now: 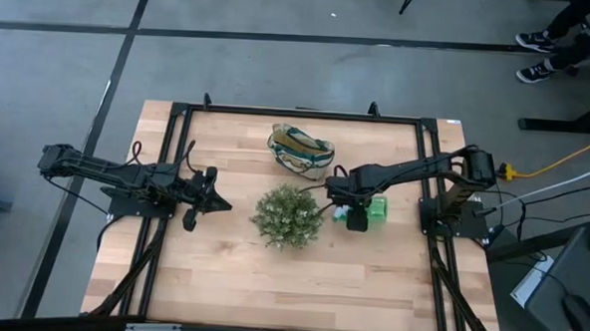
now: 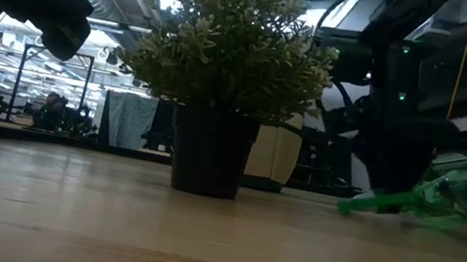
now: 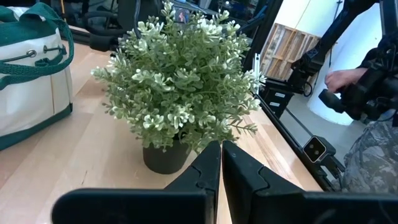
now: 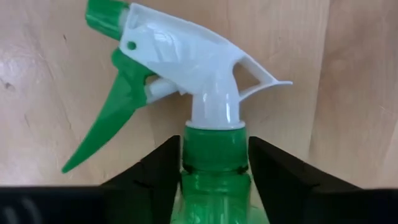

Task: Pick & Place Garden tools in Gardening bag
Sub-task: Put the green spray bottle into the green gardening bag

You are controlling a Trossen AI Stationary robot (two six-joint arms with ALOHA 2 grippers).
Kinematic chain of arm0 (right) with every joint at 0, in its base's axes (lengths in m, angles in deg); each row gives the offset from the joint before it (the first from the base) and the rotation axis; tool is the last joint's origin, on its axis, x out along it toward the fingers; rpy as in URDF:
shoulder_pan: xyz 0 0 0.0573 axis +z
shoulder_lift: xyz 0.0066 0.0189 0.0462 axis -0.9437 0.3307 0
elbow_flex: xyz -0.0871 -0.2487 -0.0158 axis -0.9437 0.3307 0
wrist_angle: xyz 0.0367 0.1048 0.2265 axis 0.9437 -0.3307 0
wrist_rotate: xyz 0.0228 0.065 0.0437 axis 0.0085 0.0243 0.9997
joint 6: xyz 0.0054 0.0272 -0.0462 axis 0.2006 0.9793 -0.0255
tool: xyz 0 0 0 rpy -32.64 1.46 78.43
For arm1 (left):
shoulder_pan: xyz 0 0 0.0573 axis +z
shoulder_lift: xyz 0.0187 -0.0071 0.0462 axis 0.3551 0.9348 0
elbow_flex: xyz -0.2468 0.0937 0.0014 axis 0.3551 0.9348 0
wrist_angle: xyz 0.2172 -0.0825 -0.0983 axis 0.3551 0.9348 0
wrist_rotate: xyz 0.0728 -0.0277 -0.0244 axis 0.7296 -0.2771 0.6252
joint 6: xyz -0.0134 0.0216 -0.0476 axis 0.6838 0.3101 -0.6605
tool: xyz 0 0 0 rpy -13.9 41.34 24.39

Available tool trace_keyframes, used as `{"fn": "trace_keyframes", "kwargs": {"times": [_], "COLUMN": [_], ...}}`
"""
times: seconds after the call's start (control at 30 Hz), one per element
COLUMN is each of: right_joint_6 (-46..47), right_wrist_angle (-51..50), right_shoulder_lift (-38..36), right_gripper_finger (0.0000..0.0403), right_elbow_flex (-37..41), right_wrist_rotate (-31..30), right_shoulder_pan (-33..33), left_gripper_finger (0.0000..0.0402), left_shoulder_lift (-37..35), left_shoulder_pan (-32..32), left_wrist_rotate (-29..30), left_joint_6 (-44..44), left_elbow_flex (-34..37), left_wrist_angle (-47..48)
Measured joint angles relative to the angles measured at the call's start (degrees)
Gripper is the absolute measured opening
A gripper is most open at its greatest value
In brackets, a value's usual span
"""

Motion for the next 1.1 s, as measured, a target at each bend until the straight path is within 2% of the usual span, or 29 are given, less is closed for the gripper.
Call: {"fn": "trace_keyframes", "kwargs": {"times": [0.13, 0.17, 0.43, 0.67, 1.1], "right_joint_6": [0.2, 0.7, 4.7, 4.9, 11.8], "right_wrist_angle": [0.1, 0.1, 0.0, 0.0, 0.1], "right_shoulder_lift": [0.0, 0.0, -1.9, -7.9, -17.7], "right_gripper_finger": [0.0144, 0.0142, 0.0143, 0.0143, 0.0143], "right_elbow_flex": [0.0, 0.0, 0.0, 0.0, 0.0], "right_wrist_rotate": [0.0, -0.1, 0.0, 2.4, 2.6], "right_shoulder_pan": [0.0, 0.0, 0.0, 0.0, 0.0], "left_gripper_finger": [0.0013, 0.0012, 0.0013, 0.001, 0.0011], "left_shoulder_lift": [0.0, 0.0, 0.0, 0.0, 0.0], "left_shoulder_pan": [0.0, 0.0, 0.0, 0.0, 0.0], "left_wrist_rotate": [0.0, 0.0, 0.0, 0.0, 0.0], "left_joint_6": [0.0, 0.0, 0.0, 0.0, 0.0], "left_elbow_flex": [0.0, 0.0, 0.0, 0.0, 0.0], "left_wrist_angle": [0.0, 0.0, 0.0, 0.0, 0.0]}}
